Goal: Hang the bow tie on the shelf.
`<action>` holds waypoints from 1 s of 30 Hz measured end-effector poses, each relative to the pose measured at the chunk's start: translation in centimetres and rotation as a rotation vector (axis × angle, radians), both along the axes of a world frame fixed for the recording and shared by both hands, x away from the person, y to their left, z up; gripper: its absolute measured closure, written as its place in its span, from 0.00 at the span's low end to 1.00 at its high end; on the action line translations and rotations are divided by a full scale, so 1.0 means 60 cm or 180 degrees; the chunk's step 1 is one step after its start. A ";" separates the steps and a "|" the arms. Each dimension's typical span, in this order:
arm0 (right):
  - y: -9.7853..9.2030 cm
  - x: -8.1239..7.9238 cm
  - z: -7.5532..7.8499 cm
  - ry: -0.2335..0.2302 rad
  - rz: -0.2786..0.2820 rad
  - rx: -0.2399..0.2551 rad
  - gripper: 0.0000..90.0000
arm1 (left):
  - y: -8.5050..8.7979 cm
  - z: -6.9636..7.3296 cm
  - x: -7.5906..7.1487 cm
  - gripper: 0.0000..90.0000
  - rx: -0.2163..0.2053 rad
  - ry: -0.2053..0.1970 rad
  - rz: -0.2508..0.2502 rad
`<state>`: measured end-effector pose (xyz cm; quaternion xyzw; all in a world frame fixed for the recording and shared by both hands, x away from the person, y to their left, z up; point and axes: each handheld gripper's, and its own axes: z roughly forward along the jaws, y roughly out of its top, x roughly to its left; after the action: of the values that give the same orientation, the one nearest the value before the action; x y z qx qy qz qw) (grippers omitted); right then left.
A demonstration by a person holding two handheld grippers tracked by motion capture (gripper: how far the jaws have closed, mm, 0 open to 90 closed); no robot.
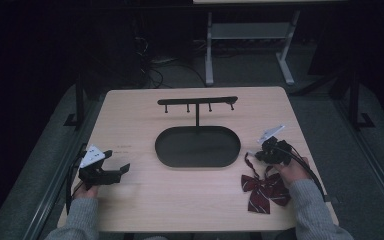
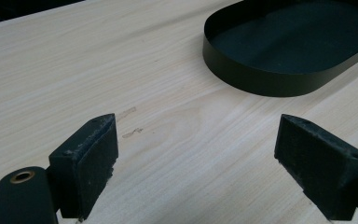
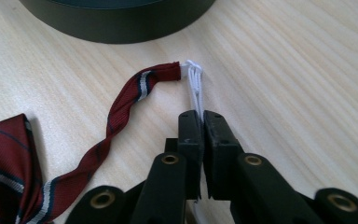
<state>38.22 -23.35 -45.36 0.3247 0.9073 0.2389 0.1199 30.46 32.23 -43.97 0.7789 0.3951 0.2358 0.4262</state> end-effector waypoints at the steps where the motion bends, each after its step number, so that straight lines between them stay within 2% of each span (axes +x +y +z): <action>1: 0.001 0.000 0.000 -0.0007 -0.0001 -0.0011 0.97 | 0.000 0.000 0.000 0.14 -0.0004 0.0005 -0.0002; 6: 0.000 -0.003 0.005 -0.0039 -0.0012 0.0012 0.97 | 0.000 0.000 -0.001 0.14 0.0011 0.0001 -0.0004; 11: -0.010 -0.011 0.020 -0.0099 -0.0042 0.0110 0.97 | 0.000 0.000 0.000 0.14 -0.0001 0.0006 0.0006; 12: -0.015 -0.015 0.029 -0.0169 -0.0030 0.0160 0.97 | -0.001 0.000 0.000 0.14 -0.0010 0.0013 -0.0005; 16: -0.021 -0.026 0.043 -0.0224 -0.0043 0.0253 0.97 | -0.002 -0.001 -0.001 0.14 -0.0014 0.0020 -0.0010; 22: -0.023 -0.040 0.061 -0.0316 0.0005 0.0284 0.97 | -0.002 -0.002 0.000 0.14 -0.0023 0.0016 -0.0011; 30: -0.026 -0.060 0.098 -0.0452 0.0049 0.0335 0.98 | -0.003 -0.001 0.000 0.14 -0.0023 0.0020 -0.0012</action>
<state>34.64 -24.90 -39.50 0.3058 0.8852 0.3096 0.1647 30.45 32.06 -44.06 0.7788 0.3958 0.2312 0.4282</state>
